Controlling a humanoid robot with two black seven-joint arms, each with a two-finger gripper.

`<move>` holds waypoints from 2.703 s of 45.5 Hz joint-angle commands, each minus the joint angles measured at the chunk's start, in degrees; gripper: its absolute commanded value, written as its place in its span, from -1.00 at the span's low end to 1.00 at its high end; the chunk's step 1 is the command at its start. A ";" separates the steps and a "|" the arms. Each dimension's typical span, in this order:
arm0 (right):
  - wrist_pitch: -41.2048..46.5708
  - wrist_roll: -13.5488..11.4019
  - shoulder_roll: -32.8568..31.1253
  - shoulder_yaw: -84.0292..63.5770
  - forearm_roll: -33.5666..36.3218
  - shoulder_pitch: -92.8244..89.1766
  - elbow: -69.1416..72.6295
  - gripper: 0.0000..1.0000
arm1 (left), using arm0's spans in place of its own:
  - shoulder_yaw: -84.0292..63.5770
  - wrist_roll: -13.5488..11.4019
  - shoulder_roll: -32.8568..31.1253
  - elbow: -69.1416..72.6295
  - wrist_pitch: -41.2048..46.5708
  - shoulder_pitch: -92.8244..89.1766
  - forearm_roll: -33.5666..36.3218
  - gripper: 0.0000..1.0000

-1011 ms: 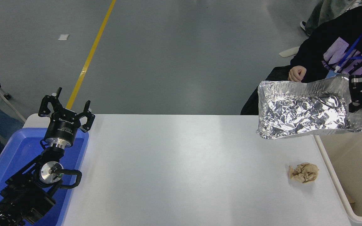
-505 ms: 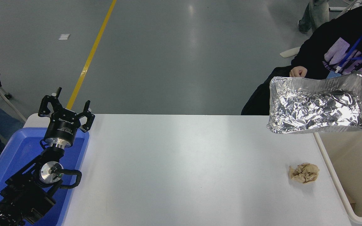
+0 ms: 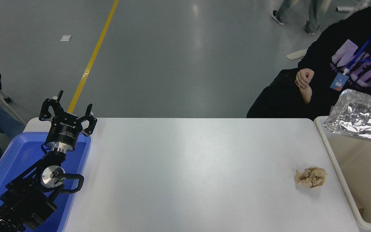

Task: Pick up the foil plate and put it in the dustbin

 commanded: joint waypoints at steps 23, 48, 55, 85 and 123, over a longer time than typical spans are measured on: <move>-6.03 0.16 8.39 37.34 -3.65 -47.34 -46.15 -1.00 | -0.03 -0.06 0.00 -0.01 0.00 0.02 0.01 0.96; -6.73 0.16 12.35 43.14 -3.74 -56.39 -53.80 -1.00 | -0.03 -0.06 0.00 -0.01 0.00 0.02 0.01 0.96; -6.91 0.16 12.09 43.67 -3.92 -56.30 -53.80 -1.00 | -0.03 -0.06 0.00 -0.01 0.00 0.02 0.01 0.96; -12.00 -0.10 9.37 40.69 -4.36 -51.39 -43.35 0.18 | -0.03 -0.06 0.00 -0.01 0.00 0.02 0.01 0.96; -5.69 -0.01 3.74 3.77 -7.51 1.42 10.69 1.00 | 0.15 0.03 0.00 -0.01 0.00 -0.07 0.01 0.96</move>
